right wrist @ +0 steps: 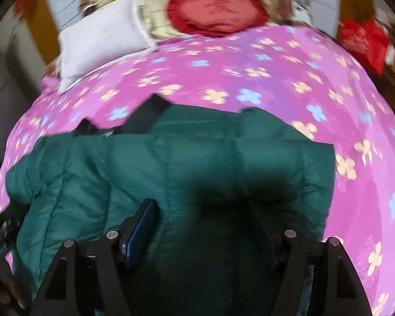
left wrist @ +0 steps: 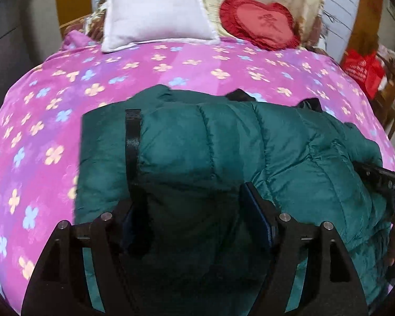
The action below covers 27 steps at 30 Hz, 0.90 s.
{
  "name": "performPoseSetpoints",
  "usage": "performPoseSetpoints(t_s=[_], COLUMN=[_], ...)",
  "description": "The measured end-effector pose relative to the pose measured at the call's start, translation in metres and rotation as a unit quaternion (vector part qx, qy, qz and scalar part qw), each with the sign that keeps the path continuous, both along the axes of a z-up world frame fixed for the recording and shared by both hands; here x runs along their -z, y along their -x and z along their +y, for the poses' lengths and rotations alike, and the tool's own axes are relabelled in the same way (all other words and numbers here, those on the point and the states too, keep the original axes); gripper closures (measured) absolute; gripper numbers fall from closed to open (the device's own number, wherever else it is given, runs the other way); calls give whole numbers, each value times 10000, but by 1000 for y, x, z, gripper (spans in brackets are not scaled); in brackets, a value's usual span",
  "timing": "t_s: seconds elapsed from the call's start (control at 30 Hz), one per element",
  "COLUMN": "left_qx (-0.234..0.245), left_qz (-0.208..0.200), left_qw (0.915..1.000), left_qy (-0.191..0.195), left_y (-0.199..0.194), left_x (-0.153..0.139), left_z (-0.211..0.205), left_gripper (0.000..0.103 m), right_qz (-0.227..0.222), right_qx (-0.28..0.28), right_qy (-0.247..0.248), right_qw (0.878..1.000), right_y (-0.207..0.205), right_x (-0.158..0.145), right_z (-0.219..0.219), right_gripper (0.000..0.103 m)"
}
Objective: Fold large clothes
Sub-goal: 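Fold the jacket over with the left tool while the right tool holds the fabric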
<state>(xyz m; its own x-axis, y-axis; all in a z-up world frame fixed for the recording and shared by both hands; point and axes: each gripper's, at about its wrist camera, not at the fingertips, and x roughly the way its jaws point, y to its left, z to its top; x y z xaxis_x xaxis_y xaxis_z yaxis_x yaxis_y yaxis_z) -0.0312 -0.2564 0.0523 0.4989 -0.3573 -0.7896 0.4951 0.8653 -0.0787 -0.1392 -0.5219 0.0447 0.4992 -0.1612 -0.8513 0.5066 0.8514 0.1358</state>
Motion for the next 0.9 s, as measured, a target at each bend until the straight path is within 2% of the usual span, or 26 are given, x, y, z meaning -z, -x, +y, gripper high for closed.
performPoseSetpoints(t_s=[0.07, 0.13, 0.3, 0.37, 0.47, 0.5, 0.6, 0.67, 0.77, 0.83, 0.9], left_qx=[-19, -6, 21, 5, 2, 1, -4, 3, -22, -41, -60], left_qz=[24, 71, 84, 61, 47, 55, 78, 73, 65, 45, 30], left_qw=[10000, 10000, 10000, 10000, 10000, 10000, 10000, 10000, 10000, 10000, 10000], left_qy=[-24, -6, 37, 36, 38, 24, -3, 2, 1, -25, -43], left_y=[-1, -3, -4, -3, -2, -2, -2, -1, -2, -1, 0], left_x=[1, 1, -1, 0, 0, 0, 0, 0, 1, 1, 1], left_z=[-3, -2, 0, -1, -1, -1, 0, 0, 0, -1, -2], left_gripper=[31, 31, 30, 30, 29, 29, 29, 29, 29, 28, 26], right_qz=[-15, -66, -536, -397, 164, 143, 147, -88, -293, -162, 80], right_qx=[123, 83, -414, -681, -849, -873, -879, -793, -655, -523, -369], right_qy=[-183, -110, 48, 121, 560, 662, 534, 395, 510, 525, 275], right_qw=[9998, 9999, 9977, 9968, 9947, 9939, 9946, 9960, 9961, 9971, 9989], right_y=[1, 4, 20, 18, 9, 10, 16, 31, 52, 55, 54], right_x=[-2, -15, -49, -41, -6, -1, -9, -25, -37, -32, -13], right_z=[-6, 0, 47, 71, 92, 94, 92, 86, 75, 63, 43], right_gripper=[34, 34, 34, 34, 34, 34, 34, 34, 34, 34, 34])
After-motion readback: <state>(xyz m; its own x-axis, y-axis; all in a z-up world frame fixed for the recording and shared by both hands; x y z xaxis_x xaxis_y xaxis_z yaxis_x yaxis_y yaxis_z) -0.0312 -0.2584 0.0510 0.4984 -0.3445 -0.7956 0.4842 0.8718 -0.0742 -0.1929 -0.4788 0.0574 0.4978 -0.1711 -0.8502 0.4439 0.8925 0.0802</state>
